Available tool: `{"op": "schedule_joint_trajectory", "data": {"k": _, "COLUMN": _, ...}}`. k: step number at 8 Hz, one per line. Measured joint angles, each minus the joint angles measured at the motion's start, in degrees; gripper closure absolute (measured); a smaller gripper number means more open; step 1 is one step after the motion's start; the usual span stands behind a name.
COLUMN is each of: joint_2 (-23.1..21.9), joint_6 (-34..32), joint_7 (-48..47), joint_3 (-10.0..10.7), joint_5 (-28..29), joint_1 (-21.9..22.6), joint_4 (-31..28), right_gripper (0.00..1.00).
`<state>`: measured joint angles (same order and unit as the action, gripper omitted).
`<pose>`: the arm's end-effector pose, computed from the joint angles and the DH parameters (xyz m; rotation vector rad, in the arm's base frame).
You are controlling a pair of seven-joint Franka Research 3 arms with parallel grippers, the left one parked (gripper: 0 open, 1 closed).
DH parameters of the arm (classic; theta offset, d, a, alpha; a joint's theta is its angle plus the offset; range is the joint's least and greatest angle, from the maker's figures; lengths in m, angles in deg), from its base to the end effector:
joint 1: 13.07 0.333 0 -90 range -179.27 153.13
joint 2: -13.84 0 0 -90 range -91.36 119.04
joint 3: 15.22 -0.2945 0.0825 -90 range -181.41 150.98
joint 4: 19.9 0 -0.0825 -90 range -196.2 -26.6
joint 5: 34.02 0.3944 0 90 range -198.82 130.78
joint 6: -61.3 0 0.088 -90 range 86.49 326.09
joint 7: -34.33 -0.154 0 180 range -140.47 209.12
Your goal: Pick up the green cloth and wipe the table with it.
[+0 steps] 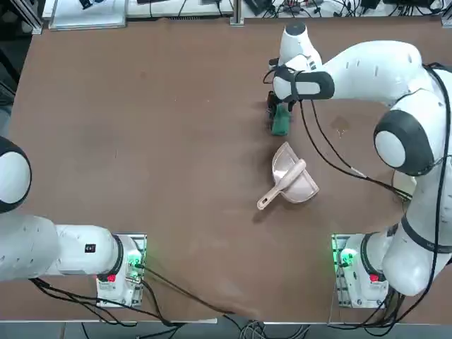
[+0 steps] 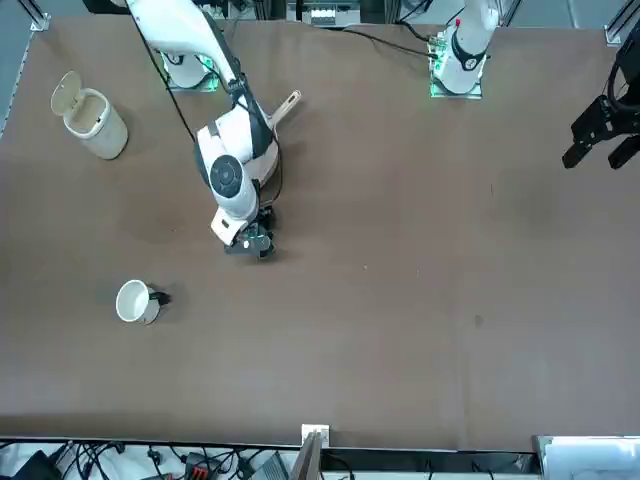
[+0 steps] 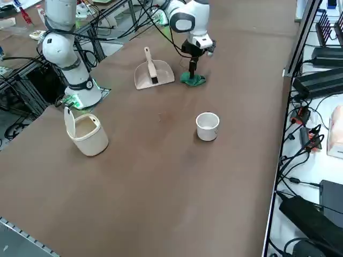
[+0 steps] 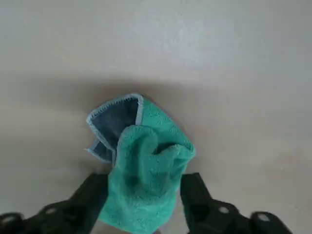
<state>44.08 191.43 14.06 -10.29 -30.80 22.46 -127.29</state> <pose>0.5271 0.3147 0.1470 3.0697 0.2309 -0.1764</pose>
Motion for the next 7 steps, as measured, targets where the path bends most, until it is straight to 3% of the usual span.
{"op": "schedule_joint_trajectory", "data": {"k": 1, "joint_2": 0.59, "joint_6": 0.0, "joint_7": 0.0, "joint_3": -0.01, "joint_5": 0.0, "joint_1": 0.04, "joint_4": 0.01, "right_gripper": 0.22}}
{"op": "schedule_joint_trajectory", "data": {"k": 3, "joint_2": 1.33, "joint_6": 0.01, "joint_7": -0.01, "joint_3": -0.02, "joint_5": 0.0, "joint_1": 0.11, "joint_4": 0.03, "right_gripper": 0.26}}
{"op": "schedule_joint_trajectory", "data": {"k": 4, "joint_2": 1.56, "joint_6": 0.0, "joint_7": -0.21, "joint_3": -0.02, "joint_5": 0.19, "joint_1": 0.11, "joint_4": 0.06, "right_gripper": 0.37}}
{"op": "schedule_joint_trajectory", "data": {"k": 5, "joint_2": 1.58, "joint_6": 0.0, "joint_7": -1.44, "joint_3": -0.02, "joint_5": 1.3, "joint_1": 0.11, "joint_4": 0.13, "right_gripper": 0.63}}
{"op": "schedule_joint_trajectory", "data": {"k": 6, "joint_2": 1.54, "joint_6": 0.0, "joint_7": -3.5, "joint_3": -0.02, "joint_5": 2.05, "joint_1": 0.11, "joint_4": 0.46, "right_gripper": 0.8}}
{"op": "schedule_joint_trajectory", "data": {"k": 7, "joint_2": 1.23, "joint_6": -0.31, "joint_7": -4.76, "joint_3": 0.11, "joint_5": 2.19, "joint_1": 0.07, "joint_4": 1.01, "right_gripper": 0.91}}
